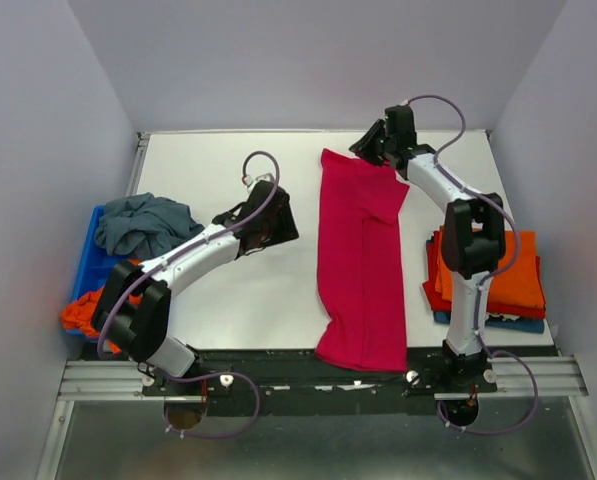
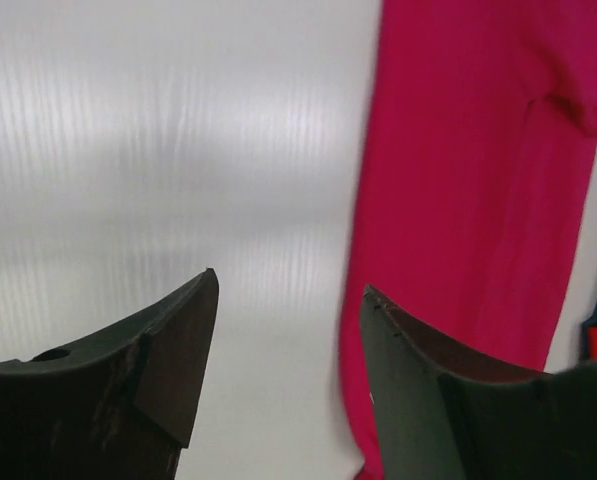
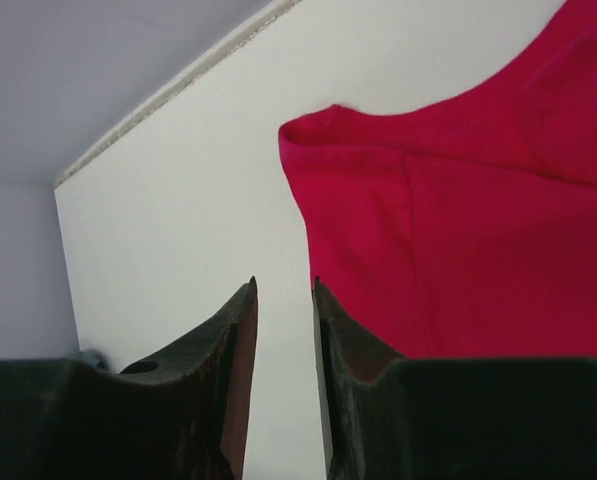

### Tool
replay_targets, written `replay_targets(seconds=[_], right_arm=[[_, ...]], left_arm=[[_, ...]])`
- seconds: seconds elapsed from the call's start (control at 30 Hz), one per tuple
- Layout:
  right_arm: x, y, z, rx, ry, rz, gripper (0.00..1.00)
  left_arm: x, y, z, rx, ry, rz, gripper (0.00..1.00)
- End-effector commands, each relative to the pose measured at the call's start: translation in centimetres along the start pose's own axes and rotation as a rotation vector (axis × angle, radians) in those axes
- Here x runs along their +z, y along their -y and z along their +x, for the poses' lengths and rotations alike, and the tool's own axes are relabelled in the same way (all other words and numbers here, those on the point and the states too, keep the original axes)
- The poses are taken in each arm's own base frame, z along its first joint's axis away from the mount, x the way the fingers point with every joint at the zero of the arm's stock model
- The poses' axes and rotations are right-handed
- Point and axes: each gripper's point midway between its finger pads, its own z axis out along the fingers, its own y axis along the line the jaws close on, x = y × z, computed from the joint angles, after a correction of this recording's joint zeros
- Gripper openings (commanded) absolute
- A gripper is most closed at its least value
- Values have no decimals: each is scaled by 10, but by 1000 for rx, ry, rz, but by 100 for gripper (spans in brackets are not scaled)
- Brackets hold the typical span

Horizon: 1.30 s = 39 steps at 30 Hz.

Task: Fold and stack the t-shirts
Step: Rotate the tshirt 90 degrees

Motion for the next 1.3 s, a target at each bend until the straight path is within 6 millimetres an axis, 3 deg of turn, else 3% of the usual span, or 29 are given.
replay_targets(seconds=[0.0,0.2,0.3,0.4,0.57,0.9,1.0,1.07,1.13,1.27], right_arm=[[-41,26,13,-64,14,73,35],[-99,67,52,-25,-16,148,24],[-120,83,70,-17,-50,185,2],[-138,95,87,-4,-86,211,1],[-156,115,103,-23,-81,234,1],[-163,117,106,-36,-81,232,1],[-162,116,106,-36,-85,227,1],[-160,116,107,-37,-91,228,1],[-158,117,107,-35,-95,233,1],[-155,119,111,-33,-112,237,1]], left_arm=[[27,37,-60,10,155,96,70],[79,57,-98,-14,135,114,65],[110,63,-105,-28,117,114,60],[135,67,-113,-43,93,114,53],[169,70,-117,-56,48,116,52],[213,83,-106,-109,-42,203,50],[221,81,-106,-120,-45,199,39],[226,79,-108,-135,-51,206,24],[229,78,-114,-156,-49,224,2],[234,60,-130,-197,-33,205,0]])
